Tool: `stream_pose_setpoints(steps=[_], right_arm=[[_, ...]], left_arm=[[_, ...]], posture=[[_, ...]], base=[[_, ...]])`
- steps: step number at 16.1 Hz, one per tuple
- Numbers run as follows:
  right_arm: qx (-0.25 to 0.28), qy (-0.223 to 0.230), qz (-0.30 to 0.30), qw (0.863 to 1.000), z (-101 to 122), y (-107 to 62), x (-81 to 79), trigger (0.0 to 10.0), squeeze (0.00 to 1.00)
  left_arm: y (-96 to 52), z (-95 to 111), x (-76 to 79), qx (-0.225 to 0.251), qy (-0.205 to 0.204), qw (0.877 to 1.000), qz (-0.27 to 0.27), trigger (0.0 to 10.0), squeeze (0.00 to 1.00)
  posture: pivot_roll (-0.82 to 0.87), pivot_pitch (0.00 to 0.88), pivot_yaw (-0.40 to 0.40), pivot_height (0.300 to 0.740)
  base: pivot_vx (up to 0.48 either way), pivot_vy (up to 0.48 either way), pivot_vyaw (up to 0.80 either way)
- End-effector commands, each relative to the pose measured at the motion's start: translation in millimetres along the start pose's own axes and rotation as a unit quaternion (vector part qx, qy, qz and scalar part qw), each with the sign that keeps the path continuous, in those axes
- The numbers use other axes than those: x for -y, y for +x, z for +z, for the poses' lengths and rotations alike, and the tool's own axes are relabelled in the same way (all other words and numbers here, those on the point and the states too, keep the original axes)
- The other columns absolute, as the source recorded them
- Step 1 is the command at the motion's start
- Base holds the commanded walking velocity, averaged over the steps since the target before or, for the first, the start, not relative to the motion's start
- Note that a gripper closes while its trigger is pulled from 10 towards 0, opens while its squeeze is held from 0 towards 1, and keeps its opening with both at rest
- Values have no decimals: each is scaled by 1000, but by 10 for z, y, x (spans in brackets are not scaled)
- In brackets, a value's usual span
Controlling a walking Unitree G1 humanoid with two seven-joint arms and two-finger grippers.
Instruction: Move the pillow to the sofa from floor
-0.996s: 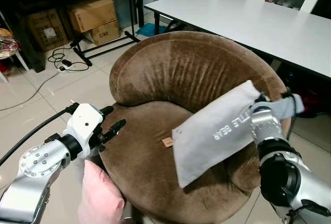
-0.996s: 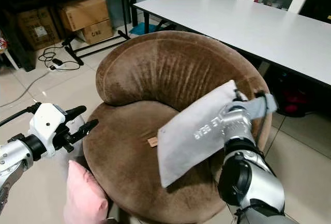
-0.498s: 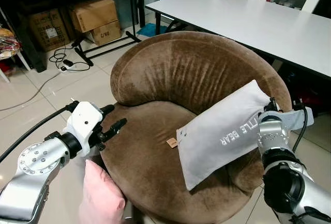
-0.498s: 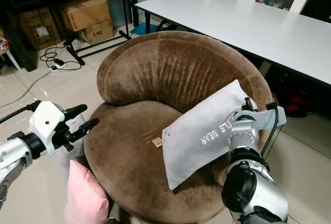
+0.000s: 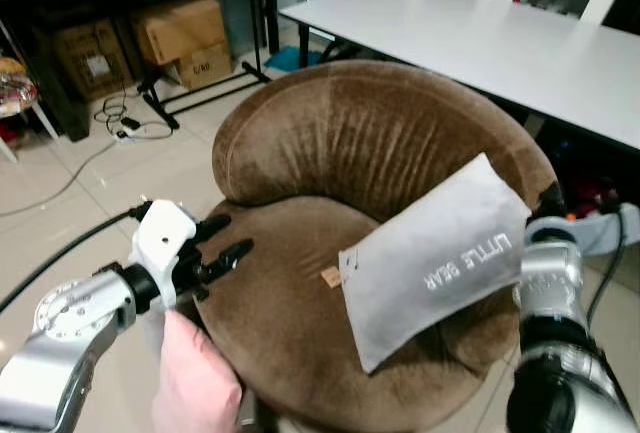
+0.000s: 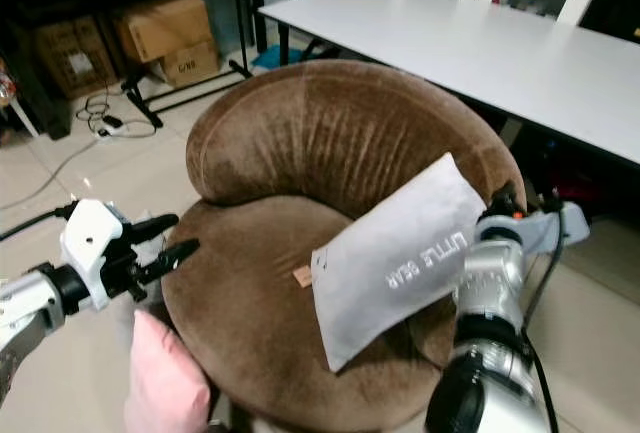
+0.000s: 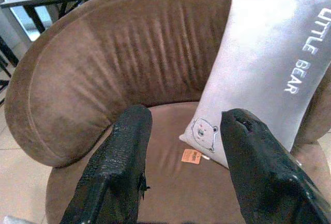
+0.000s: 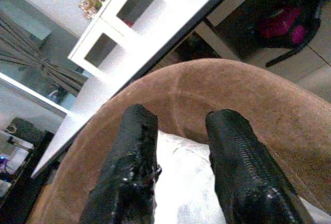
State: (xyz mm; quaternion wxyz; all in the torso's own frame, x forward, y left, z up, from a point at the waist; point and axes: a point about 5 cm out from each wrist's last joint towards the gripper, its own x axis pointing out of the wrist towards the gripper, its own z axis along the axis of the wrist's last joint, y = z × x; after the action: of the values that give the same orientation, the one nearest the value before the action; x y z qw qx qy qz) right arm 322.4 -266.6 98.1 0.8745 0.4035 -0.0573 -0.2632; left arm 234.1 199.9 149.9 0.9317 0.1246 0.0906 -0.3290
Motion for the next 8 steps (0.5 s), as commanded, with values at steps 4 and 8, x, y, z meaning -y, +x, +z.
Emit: stream_pose_setpoints(steps=[4,8], right_arm=[[22,-115,124,985,267,-396,-351,10000,1000],[-99,-283,273,914,-250,-836,-827,10000,0]], left_arm=[[-94,64,121,26,-65,997,23,10000,0],[-75,68,-42,27,-5,980,197,10000,0]], posture=[[-17,0,1,740],[-29,0,7,740]], base=[[0,0,0],[0,0,0]])
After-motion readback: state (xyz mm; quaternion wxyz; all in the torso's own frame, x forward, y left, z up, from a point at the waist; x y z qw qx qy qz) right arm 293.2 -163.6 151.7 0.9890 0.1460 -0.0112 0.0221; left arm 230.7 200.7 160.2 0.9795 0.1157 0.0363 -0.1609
